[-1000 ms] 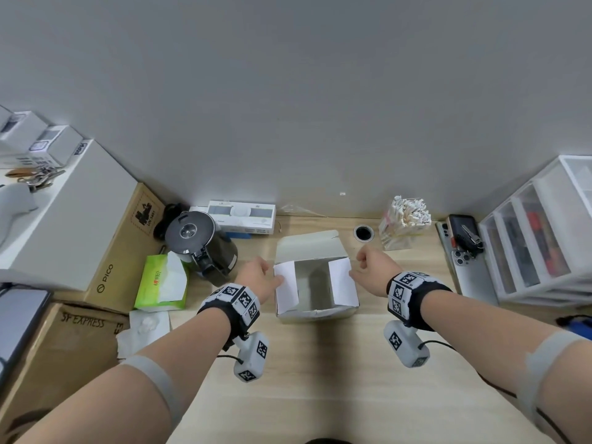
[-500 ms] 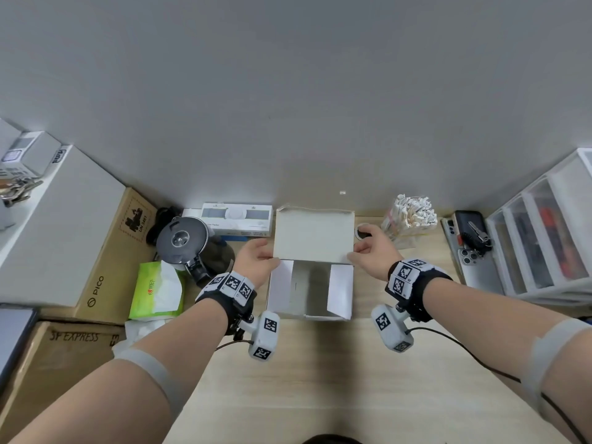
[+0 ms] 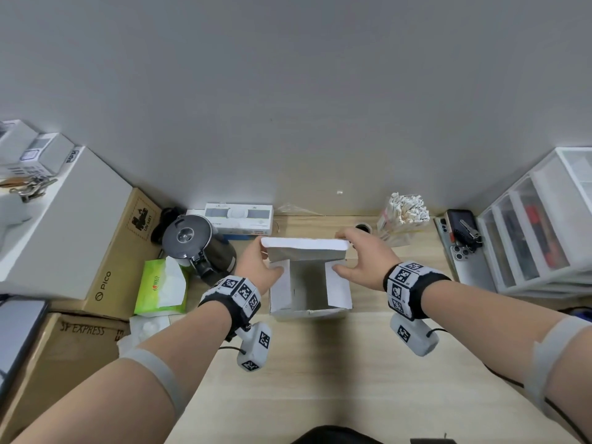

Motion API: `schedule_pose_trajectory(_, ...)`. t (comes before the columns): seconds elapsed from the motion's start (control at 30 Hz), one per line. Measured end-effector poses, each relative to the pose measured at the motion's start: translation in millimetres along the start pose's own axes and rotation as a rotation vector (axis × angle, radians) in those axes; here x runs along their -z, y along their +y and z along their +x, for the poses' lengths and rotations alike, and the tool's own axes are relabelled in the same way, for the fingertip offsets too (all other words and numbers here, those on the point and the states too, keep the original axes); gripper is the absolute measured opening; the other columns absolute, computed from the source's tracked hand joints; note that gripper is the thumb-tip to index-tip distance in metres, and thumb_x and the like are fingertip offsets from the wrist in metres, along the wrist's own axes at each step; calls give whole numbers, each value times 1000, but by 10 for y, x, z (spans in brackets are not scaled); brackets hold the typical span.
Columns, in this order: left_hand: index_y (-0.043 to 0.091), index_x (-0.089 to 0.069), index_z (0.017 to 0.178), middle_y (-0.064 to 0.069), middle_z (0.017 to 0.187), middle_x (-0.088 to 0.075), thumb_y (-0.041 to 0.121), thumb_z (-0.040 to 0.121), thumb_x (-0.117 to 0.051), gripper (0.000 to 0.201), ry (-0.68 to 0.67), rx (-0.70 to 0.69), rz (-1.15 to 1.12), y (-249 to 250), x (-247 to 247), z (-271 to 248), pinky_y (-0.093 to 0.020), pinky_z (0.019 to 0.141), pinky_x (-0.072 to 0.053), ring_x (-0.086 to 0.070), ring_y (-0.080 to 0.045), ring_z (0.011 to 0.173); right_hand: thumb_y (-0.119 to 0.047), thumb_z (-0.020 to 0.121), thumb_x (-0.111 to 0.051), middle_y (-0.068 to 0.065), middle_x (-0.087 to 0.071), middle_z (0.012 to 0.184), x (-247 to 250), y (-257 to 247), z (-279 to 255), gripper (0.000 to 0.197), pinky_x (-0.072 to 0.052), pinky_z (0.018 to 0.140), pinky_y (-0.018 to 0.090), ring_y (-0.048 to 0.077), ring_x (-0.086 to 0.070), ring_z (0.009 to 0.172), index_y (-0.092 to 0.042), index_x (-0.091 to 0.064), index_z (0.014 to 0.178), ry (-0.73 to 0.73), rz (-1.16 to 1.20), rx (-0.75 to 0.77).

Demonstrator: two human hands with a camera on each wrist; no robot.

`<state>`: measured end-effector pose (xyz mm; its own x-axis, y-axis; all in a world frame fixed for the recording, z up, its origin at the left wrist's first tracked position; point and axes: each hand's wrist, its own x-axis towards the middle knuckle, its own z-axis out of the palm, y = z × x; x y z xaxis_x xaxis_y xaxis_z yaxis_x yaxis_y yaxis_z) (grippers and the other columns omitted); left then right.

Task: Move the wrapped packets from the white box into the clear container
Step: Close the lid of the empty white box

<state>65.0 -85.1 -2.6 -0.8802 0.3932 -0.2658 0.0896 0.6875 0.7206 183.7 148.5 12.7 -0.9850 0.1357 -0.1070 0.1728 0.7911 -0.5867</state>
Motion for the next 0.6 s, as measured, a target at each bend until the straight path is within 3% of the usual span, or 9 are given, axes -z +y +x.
schedule_pose_trajectory(0.13, 14, -67, 110, -4, 111, -63, 11, 72, -86, 42, 29, -81, 45, -52, 52, -136, -32, 92, -52, -60, -18, 99, -50, 75, -75, -9, -60, 121, -20, -28, -110, 55, -47, 95, 35, 13, -56, 112, -24, -59, 121, -36, -56, 74)
schedule_pose_trajectory(0.27, 17, -66, 126, 1, 119, -59, 20, 73, -86, 57, -59, -104, 180, -125, 108, -262, -36, 99, -53, -60, -17, 103, -63, 72, -65, -6, -55, 133, -60, -37, -175, 76, -46, 100, 39, 16, -53, 122, -25, -53, 136, -169, -148, 99)
schedule_pose_trajectory(0.4, 22, -50, 148, -1, 135, -54, 38, 72, -84, 85, -191, -110, 405, -174, 105, -360, -35, 110, -45, -56, -22, 124, -61, 75, -67, 1, -33, 154, -132, -29, -232, 93, -35, 113, 42, 21, -34, 141, -26, -31, 152, -329, -226, 49)
schedule_pose_trajectory(0.47, 22, -37, 157, -4, 141, -50, 40, 76, -80, 94, -261, -78, 452, -178, 81, -409, -32, 109, -44, -53, -22, 127, -58, 77, -69, 5, -23, 160, -202, -27, -256, 98, -29, 117, 40, 23, -25, 147, -26, -21, 156, -344, -252, -10)
schedule_pose_trajectory(0.6, 22, -18, 164, -7, 143, -55, 39, 89, -71, 93, -299, -33, 503, -157, 31, -482, -31, 95, -49, -60, -26, 122, -54, 77, -73, 11, -19, 160, -302, -37, -267, 105, -39, 110, 40, 33, -40, 138, -27, -11, 157, -331, -246, -153)
